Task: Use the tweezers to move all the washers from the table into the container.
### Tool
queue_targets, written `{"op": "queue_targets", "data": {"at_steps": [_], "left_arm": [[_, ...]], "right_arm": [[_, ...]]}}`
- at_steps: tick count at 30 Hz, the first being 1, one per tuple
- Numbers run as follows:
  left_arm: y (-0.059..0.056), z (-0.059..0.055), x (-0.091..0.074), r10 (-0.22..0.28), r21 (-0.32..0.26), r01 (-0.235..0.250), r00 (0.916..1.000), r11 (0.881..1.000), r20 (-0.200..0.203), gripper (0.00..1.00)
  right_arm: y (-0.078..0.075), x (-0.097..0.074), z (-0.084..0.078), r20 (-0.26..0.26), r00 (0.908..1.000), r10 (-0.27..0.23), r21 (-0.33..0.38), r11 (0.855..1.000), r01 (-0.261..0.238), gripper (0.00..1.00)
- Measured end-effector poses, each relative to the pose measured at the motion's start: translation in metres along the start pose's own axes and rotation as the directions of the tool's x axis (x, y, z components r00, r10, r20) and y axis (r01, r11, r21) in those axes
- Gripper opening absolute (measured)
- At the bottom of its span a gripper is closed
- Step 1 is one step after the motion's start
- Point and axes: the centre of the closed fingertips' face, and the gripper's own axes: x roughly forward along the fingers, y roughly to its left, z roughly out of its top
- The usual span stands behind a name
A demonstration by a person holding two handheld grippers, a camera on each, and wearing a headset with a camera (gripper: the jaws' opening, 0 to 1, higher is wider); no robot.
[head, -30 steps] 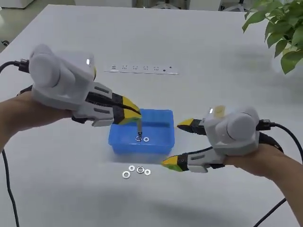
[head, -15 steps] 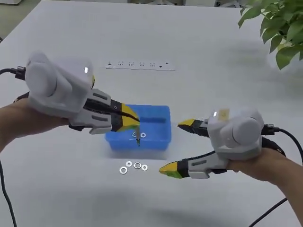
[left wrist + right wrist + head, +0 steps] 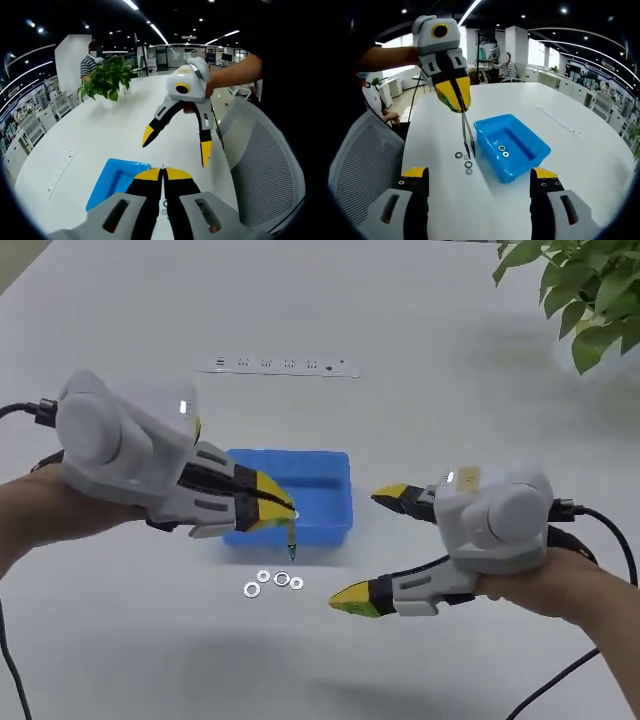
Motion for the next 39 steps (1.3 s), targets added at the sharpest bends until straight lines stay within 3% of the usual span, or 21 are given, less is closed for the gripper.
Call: {"op": "queue_targets", "data": {"at_steps": [30, 39], "left_arm": [[-0.015, -0.028, 0.023, -0.052, -0.032, 0.051, 0.9981, 0.998, -0.032, 0.05], [-0.014, -0.031, 0.023, -0.042, -0.041, 0.041, 0.9990, 0.998, -0.015, 0.05]], "right_arm": [[0.010, 0.004, -0.016, -0.037, 0.9992, 0.018, 0.011, 1.000, -0.017, 0.82], [0.011, 0.006, -0.018, -0.042, 0.9988, 0.025, 0.012, 1.000, -0.024, 0.81]]}}
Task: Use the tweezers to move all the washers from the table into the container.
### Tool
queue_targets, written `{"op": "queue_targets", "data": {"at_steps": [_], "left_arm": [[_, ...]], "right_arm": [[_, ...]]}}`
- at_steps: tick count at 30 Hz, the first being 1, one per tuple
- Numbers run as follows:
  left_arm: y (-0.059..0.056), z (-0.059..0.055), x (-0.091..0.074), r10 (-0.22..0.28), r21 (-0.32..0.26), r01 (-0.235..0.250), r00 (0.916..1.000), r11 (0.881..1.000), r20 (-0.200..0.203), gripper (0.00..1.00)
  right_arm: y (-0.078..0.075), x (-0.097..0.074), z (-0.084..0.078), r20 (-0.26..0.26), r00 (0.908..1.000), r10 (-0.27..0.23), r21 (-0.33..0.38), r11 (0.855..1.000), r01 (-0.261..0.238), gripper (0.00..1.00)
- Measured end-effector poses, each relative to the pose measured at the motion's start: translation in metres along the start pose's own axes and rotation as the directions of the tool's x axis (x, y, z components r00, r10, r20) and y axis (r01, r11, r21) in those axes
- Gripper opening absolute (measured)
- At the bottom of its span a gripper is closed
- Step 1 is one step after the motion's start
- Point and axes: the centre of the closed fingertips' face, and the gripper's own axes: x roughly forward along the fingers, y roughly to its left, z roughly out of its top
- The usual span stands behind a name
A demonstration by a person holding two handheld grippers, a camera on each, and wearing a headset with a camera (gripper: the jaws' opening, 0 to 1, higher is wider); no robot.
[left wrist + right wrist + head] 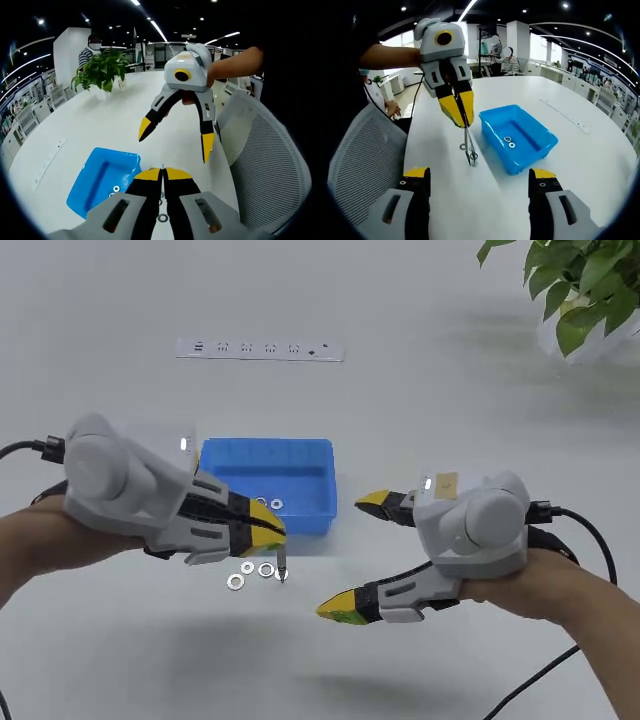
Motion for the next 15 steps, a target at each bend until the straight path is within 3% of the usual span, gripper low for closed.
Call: {"op": "queue_targets", "data": {"at_steps": [7, 15], "left_arm": [[-0.002, -0.001, -0.001, -0.013, -0.002, 0.013, 0.9999, 1.000, -0.005, 0.05], [-0.004, -0.003, -0.003, -0.020, 0.003, 0.020, 0.9996, 1.000, -0.018, 0.05]], "right_arm": [[0.002, 0.004, 0.004, 0.007, 0.9998, 0.016, -0.018, 1.000, -0.016, 0.79], [0.008, 0.013, 0.010, 0.023, 0.9983, 0.054, -0.074, 0.996, -0.052, 0.67]]}}
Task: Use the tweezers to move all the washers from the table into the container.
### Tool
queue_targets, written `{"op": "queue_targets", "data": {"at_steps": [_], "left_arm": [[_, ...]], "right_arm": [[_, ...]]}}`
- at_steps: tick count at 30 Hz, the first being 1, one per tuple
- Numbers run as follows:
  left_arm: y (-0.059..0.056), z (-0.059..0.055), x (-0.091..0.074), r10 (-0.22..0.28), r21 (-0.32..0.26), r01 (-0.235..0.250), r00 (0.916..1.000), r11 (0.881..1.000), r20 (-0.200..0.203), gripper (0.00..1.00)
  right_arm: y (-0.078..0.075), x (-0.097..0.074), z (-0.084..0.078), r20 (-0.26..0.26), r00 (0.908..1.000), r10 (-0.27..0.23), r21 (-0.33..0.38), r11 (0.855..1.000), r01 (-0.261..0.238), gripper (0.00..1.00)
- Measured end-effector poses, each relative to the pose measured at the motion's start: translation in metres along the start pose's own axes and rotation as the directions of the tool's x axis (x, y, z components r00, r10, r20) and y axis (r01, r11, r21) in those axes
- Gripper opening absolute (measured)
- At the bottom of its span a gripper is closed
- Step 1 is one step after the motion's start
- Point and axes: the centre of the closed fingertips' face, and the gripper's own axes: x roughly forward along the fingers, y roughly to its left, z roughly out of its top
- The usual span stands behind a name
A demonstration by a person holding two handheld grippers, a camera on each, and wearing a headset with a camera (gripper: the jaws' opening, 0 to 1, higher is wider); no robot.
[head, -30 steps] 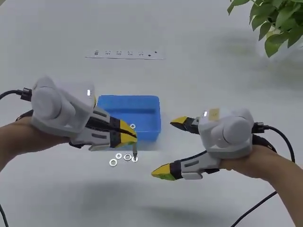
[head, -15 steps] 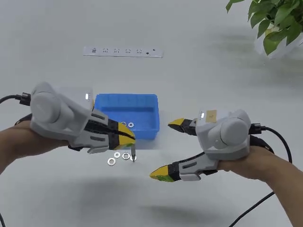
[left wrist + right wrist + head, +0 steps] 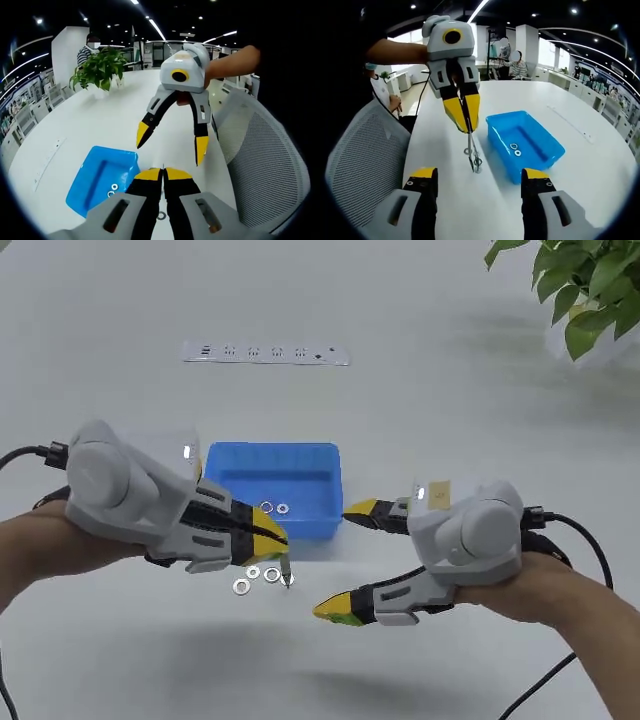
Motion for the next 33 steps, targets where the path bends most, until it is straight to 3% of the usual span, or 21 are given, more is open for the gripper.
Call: {"op": "queue_targets", "data": {"at_steps": [10, 18, 33], "left_arm": [[-0.001, -0.001, -0.001, 0.002, -0.001, -0.002, 0.9999, 1.000, -0.010, 0.05], [0.000, -0.001, -0.001, 0.004, 0.000, -0.004, 0.9999, 1.000, -0.014, 0.05], [0.000, -0.001, -0.002, 0.003, 0.005, -0.003, 0.9998, 1.000, -0.022, 0.05]], "right_arm": [[0.004, 0.017, 0.007, -0.006, 0.9982, 0.060, -0.062, 0.996, -0.060, 0.49], [0.008, 0.032, 0.006, -0.043, 0.9932, 0.108, -0.127, 0.985, -0.113, 0.33], [0.014, 0.049, 0.002, -0.095, 0.9828, 0.158, -0.187, 0.967, -0.174, 0.17]]}}
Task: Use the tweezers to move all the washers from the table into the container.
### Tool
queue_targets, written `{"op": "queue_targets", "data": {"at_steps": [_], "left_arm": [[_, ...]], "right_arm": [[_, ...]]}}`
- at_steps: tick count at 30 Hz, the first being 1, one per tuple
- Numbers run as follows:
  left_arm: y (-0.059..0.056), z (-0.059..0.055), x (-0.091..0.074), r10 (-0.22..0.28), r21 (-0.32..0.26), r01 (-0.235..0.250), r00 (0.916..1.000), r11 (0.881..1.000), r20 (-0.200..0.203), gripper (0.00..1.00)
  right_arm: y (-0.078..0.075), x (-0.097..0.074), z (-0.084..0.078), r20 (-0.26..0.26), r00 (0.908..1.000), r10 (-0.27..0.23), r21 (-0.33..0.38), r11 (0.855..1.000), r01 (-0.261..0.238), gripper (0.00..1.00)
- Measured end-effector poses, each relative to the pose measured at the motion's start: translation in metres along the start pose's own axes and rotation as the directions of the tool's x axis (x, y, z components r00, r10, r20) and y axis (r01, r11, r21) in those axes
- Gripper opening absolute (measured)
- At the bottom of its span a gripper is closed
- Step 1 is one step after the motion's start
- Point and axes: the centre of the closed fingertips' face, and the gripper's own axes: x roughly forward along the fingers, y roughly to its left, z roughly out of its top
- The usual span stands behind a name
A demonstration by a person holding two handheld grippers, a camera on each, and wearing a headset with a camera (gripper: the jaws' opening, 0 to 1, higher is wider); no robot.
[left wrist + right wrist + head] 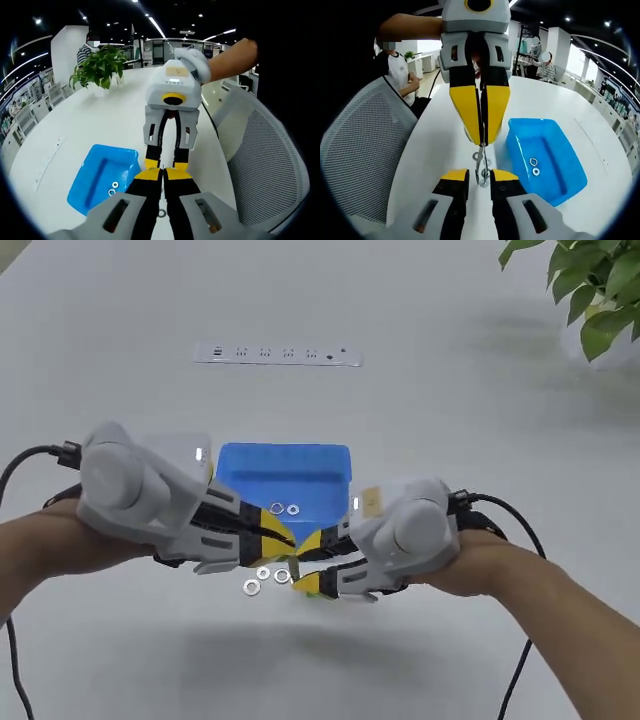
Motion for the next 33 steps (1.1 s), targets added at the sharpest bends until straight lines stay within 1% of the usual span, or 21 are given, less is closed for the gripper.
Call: {"op": "queue_targets", "data": {"at_steps": [5, 15, 33], "left_arm": [[-0.0007, 0.0004, 0.0009, -0.003, 0.004, 0.003, 1.0000, 1.000, -0.001, 0.05], [-0.0002, 0.0001, 0.0018, -0.004, 0.013, 0.004, 0.9999, 1.000, -0.009, 0.05], [-0.0019, 0.0010, 0.0023, -0.005, 0.001, 0.005, 1.0000, 1.000, -0.008, 0.05]], "right_arm": [[-0.0018, 0.0011, -0.0007, -0.007, 1.0000, -0.004, -0.011, 1.000, 0.004, 0.12], [-0.0010, 0.0013, -0.0010, -0.002, 1.0000, -0.001, -0.006, 1.000, 0.001, 0.10], [-0.0006, 0.0007, -0.0011, -0.002, 1.0000, -0.001, -0.005, 1.000, 0.001, 0.09]]}}
